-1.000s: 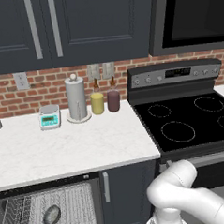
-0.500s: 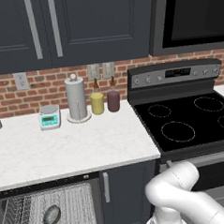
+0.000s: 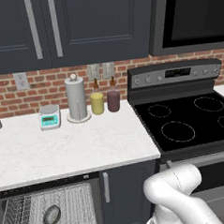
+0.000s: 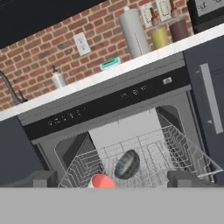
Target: Pick up the cup and bowl from the counter, place them in the dishwasher, and close the dishwasher door.
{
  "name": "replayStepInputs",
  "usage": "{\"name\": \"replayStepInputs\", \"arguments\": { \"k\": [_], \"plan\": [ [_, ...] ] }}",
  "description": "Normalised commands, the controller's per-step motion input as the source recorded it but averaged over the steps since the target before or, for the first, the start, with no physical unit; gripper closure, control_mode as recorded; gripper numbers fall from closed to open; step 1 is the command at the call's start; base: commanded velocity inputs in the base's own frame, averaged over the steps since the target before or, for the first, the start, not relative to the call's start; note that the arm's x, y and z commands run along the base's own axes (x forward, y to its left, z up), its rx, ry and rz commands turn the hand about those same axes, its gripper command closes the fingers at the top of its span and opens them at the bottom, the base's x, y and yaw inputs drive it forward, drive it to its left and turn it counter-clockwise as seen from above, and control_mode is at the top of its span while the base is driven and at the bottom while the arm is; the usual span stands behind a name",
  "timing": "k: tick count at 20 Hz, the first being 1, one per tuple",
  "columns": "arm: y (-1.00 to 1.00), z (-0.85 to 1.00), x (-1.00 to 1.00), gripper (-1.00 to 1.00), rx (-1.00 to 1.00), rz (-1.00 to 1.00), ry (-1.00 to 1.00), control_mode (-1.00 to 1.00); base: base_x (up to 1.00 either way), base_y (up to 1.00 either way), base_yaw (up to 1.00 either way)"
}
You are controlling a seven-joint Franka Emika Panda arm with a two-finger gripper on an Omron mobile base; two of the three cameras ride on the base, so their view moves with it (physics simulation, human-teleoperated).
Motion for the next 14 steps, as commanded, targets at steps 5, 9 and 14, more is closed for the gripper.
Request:
{"name": "replayStepInputs", "arguments": {
  "k": [5, 9, 14],
  "plan": [
    [0.10, -0.36, -0.10, -1.00, 0.00, 0.00, -0.12, -1.00, 0.00, 0.00, 0.00],
    [0.07, -0.47, -0.11, -1.00, 0.00, 0.00, -0.08, -1.00, 0.00, 0.00, 0.00],
    [0.11, -0.69, -0.03, -1.00, 0.00, 0.00, -0.01, -1.00, 0.00, 0.00, 0.00]
  ]
}}
